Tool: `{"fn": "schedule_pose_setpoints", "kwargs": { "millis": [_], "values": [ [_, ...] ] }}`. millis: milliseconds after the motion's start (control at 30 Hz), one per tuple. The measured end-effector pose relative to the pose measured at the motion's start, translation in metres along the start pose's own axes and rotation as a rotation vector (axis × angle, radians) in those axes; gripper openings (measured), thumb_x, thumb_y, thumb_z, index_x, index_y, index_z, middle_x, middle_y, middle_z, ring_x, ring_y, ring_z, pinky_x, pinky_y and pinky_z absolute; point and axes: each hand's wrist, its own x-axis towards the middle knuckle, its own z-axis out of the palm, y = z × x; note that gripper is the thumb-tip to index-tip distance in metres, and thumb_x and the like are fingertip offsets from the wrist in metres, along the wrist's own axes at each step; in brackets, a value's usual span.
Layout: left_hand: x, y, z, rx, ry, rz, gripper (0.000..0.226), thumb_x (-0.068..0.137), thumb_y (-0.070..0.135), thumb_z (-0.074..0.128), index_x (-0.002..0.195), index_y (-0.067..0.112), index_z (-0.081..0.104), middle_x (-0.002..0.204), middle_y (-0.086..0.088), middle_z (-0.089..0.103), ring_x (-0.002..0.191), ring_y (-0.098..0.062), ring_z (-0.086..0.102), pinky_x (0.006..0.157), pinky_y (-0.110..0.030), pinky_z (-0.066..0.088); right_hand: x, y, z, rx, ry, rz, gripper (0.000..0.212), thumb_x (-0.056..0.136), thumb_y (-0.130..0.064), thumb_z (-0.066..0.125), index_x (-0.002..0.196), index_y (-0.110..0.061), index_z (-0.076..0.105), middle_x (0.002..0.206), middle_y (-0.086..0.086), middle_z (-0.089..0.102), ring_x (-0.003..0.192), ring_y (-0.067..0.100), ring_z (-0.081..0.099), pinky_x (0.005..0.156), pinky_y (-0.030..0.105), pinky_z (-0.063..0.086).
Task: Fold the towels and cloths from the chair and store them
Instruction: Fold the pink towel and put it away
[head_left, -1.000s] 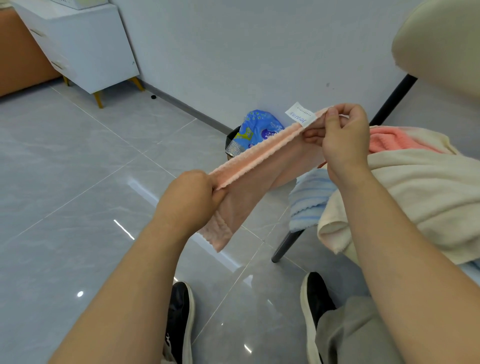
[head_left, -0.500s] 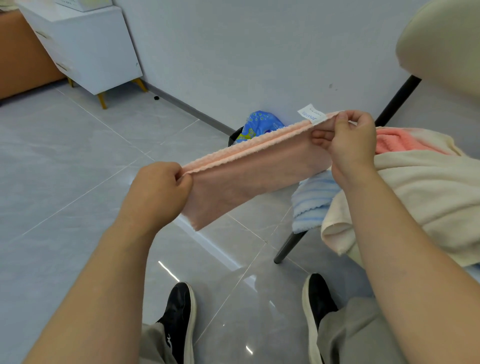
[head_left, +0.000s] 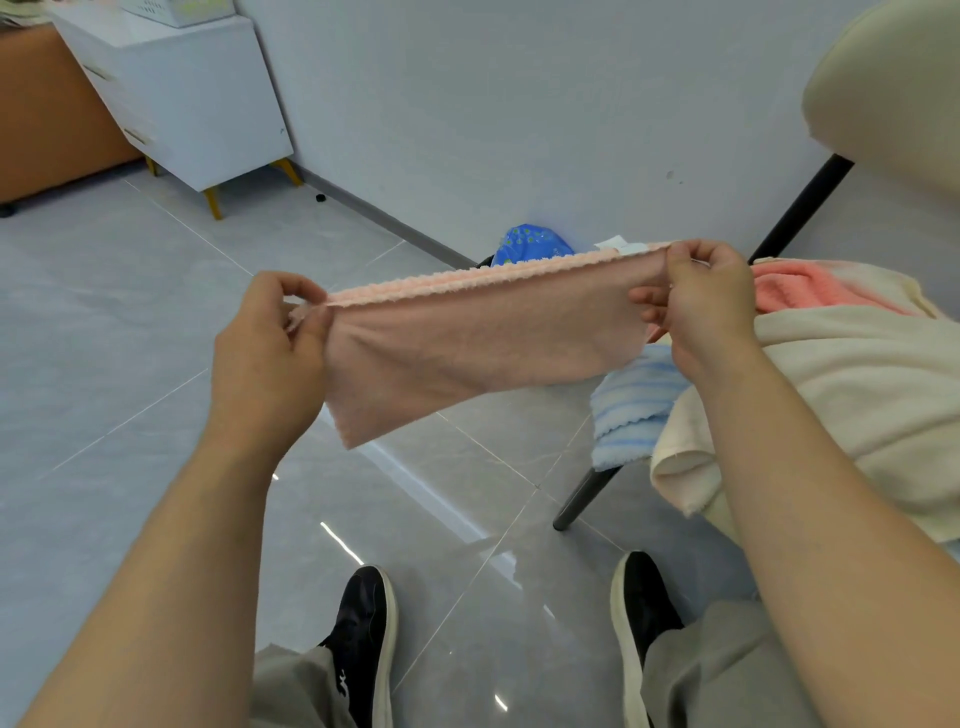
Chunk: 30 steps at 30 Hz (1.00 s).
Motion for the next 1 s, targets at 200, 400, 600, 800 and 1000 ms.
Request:
{"fn": "schedule_pose_setpoints", "kwargs": {
  "millis": [200,400,600,800,1000],
  "values": [
    [0.004,-0.006,-0.007,-0.091,0.032,-0.024,0.008,0.096,0.028,0.063,0.096,0.031,0.07,0.081,0.015,0.064,0.082,-0.014,0.062,0.069,-0.025,0.044,-0.001,0.001,0.002,0.13,-0.069,0.069,0.002,0.105,-0.015,0.049,0.104,-0.013,0.049,0.094,0.01,0.06,0.061,0.021,0.07,0.049,0.027,0.052],
    [-0.001,0.001,-0.009,-0.137,-0.102,-0.002,0.015,0.096,0.016,0.062,0.1,0.029,0.056,0.086,0.0,0.069,0.049,-0.02,0.063,0.047,-0.021,0.045,0.002,0.004,0.001,0.173,-0.054,0.079,0.004,0.107,-0.014,0.043,0.106,-0.011,0.045,0.082,0.015,0.063,0.057,0.02,0.069,0.057,0.028,0.057],
    [-0.003,-0.005,-0.01,-0.113,-0.383,-0.033,0.035,0.094,-0.005,0.059,0.092,0.027,0.072,0.104,-0.005,0.068,0.078,-0.018,0.075,0.075,-0.035,0.059,0.007,0.01,0.0,0.154,-0.018,0.051,0.006,0.107,-0.014,0.043,0.101,-0.014,0.045,0.083,0.016,0.063,0.053,0.019,0.068,0.057,0.029,0.058],
    [-0.004,-0.007,-0.011,-0.032,-0.346,-0.048,0.027,0.091,0.006,0.068,0.097,0.032,0.075,0.082,-0.001,0.074,0.063,-0.013,0.073,0.073,-0.034,0.055,0.009,0.013,0.001,0.144,-0.008,0.049,0.007,0.107,-0.016,0.043,0.101,-0.015,0.046,0.083,0.016,0.064,0.054,0.02,0.068,0.06,0.031,0.058],
    [-0.001,-0.008,-0.012,-0.012,-0.188,-0.069,0.004,0.086,0.024,0.077,0.084,0.027,0.076,0.076,0.002,0.074,0.064,-0.012,0.071,0.07,-0.032,0.06,0.009,0.013,0.0,0.134,-0.02,0.062,0.01,0.107,-0.017,0.043,0.112,-0.009,0.045,0.082,0.014,0.064,0.055,0.019,0.068,0.055,0.029,0.057]
  ]
}}
